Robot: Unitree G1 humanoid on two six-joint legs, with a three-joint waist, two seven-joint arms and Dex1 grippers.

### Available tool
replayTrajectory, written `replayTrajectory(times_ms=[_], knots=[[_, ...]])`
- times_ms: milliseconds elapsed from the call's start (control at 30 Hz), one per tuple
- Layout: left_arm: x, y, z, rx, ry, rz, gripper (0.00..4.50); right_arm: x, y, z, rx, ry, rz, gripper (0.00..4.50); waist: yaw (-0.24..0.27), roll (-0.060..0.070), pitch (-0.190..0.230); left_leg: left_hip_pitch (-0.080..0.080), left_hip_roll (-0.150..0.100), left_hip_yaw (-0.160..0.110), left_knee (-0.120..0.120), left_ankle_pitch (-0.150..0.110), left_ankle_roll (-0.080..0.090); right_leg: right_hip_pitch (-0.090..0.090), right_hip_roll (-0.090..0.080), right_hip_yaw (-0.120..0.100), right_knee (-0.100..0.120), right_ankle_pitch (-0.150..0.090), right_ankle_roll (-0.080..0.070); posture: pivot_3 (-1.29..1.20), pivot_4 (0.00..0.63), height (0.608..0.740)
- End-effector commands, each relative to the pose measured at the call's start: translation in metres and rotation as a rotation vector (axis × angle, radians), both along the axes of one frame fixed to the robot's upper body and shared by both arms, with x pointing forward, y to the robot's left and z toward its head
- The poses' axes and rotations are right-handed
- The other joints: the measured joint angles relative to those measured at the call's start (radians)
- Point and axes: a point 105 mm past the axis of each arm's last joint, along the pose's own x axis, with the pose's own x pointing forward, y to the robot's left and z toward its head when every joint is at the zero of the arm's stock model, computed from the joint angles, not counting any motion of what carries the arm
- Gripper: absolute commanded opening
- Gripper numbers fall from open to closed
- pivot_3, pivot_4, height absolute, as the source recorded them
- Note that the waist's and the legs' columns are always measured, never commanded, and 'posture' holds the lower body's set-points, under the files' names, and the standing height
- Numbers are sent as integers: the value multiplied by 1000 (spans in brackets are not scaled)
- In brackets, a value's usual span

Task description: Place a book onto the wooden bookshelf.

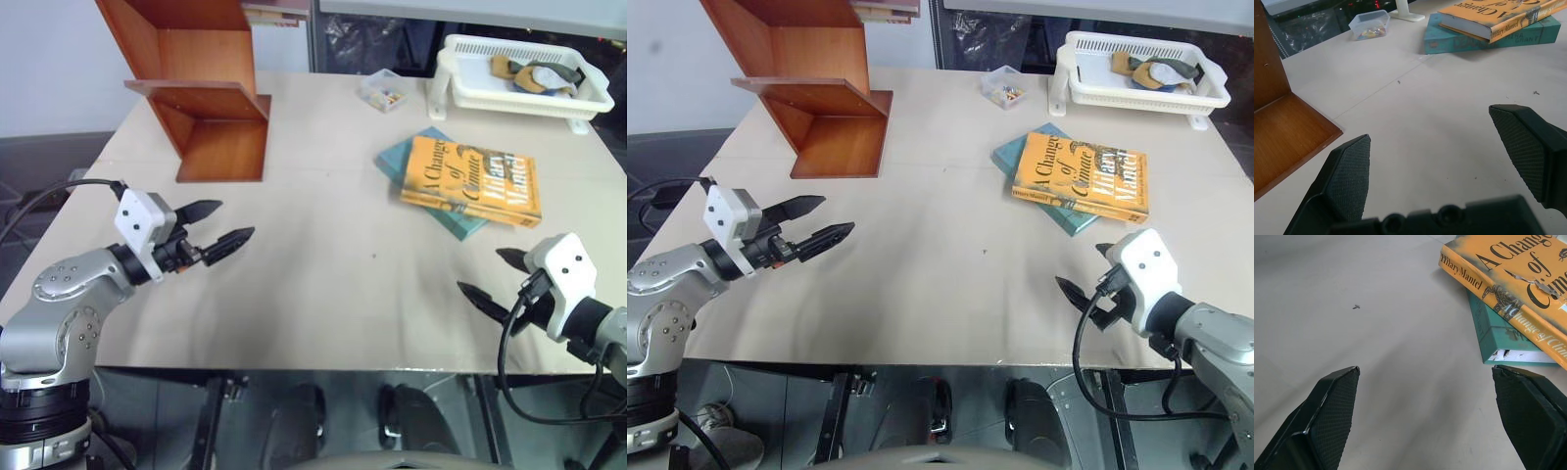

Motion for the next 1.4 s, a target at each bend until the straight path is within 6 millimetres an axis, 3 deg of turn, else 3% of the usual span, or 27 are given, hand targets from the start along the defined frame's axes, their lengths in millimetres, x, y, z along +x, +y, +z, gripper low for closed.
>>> replayTrajectory(times_ms=[33, 333, 467, 600, 700, 767, 833, 967, 1133, 1400], knots=[[-4, 0, 17, 0, -57, -22, 4500, 1, -6, 7, -25, -43, -48, 4456, 0, 0, 0, 0, 0, 0, 0, 0, 0, 0, 0, 0, 0, 0, 0, 0, 150, 740], [-11, -15, 27, -30, -75, -134, 4500, 10, -23, 2, -25, -25, -182, 4456, 0, 0, 0, 0, 0, 0, 0, 0, 0, 0, 0, 0, 0, 0, 0, 0, 150, 740], [-20, -48, 36, -44, -90, -299, 4500, 44, -66, 12, -16, -63, -442, 4456, -1, -1, 0, 0, 0, 1, 2, 0, 0, 0, 0, 0, 0, 0, 0, 0, 150, 740], [-24, -70, 40, -27, -118, -394, 4500, 71, -114, 18, -125, -102, -765, 4456, 0, 0, 0, 0, -1, 1, 2, 0, 0, 0, 0, 1, 1, 1, -2, 0, 150, 740], [-22, -79, 45, -47, -143, -406, 4500, 86, -121, 17, -72, -50, -765, 3353, -1, 0, -1, -1, -2, 2, 1, 3, -4, -1, 1, 2, 2, 2, -2, 0, 150, 740], [-22, -81, 46, -51, -147, -406, 4500, 92, -128, 20, -63, -46, -798, 2953, -1, 0, -1, -1, -1, 3, 1, 3, -4, -1, 1, 2, 2, 4, 2, 0, 150, 740], [-22, -82, 45, -50, -147, -405, 4500, 100, -134, 21, -101, -50, -810, 2028, -5, 1, 0, -1, -1, 4, 1, 3, -4, -2, 2, 3, 2, 4, 2, 0, 150, 740], [-24, -84, 44, -54, -147, -404, 4500, 115, -131, 15, -135, -37, -762, 115, -7, 1, 0, -1, -1, 4, 1, 3, -4, -2, 2, 3, 1, 4, 2, 0, 150, 740], [-24, -85, 42, -58, -146, -396, 4500, 128, -114, 0, -103, -5, -662, 50, -10, 1, 0, -1, -1, 3, 1, 3, -4, -2, 2, 3, 2, 4, 2, 0, 150, 740], [-21, -82, 37, -46, -144, -360, 4500, 124, -77, 5, -7, -20, -479, 50, -14, 1, 0, -1, -1, 3, 1, 3, -4, -2, 2, 3, 2, 4, 3, 0, 150, 740]])
